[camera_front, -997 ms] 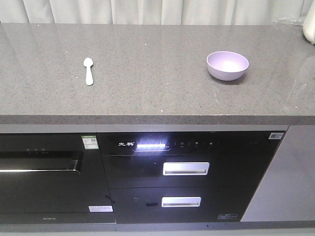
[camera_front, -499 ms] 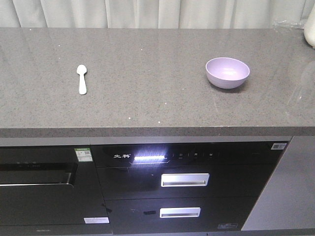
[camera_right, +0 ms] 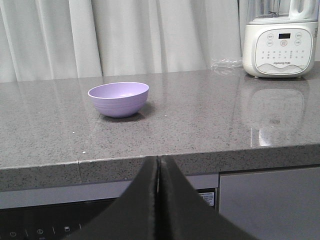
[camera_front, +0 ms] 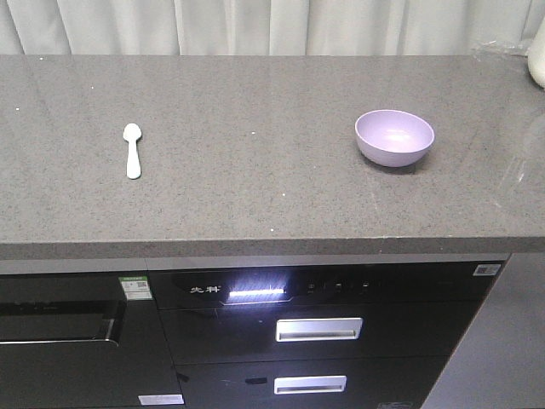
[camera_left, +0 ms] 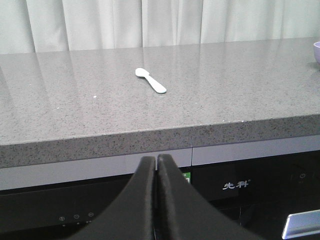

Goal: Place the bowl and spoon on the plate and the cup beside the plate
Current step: 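Approach the counter edge and stop in front of spoon and bowl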

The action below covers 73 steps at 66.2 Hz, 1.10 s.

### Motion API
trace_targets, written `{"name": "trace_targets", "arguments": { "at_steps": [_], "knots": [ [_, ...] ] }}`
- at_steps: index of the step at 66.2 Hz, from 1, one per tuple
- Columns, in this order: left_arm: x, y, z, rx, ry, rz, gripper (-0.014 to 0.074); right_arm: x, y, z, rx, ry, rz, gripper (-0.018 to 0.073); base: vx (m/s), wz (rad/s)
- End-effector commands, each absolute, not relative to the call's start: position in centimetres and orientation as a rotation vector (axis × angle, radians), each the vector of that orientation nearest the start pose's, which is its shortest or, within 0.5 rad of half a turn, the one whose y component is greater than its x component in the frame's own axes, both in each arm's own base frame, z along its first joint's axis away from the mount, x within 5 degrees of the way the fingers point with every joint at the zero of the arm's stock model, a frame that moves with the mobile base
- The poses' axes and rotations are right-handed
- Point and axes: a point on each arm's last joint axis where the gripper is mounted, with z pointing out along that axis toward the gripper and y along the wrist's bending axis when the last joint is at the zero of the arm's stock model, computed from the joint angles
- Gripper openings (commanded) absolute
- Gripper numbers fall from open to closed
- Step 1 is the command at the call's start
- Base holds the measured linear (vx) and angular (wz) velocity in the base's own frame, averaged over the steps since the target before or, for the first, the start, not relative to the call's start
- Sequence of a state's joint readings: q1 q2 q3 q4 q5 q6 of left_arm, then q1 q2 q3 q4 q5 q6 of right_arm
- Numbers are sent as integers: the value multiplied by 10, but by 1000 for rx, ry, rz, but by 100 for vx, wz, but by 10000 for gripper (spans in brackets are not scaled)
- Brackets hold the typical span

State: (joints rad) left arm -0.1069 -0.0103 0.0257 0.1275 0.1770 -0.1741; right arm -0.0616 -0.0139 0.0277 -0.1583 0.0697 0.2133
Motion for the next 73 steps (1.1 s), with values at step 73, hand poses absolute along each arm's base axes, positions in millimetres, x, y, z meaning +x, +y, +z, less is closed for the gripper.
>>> {"name": "trace_targets", "arguments": {
  "at_steps": [73],
  "knots": [
    [57,-5,197,24,1608,-117,-6,56,-4,204,85,1486,-14,-3,5,-2]
  ]
}}
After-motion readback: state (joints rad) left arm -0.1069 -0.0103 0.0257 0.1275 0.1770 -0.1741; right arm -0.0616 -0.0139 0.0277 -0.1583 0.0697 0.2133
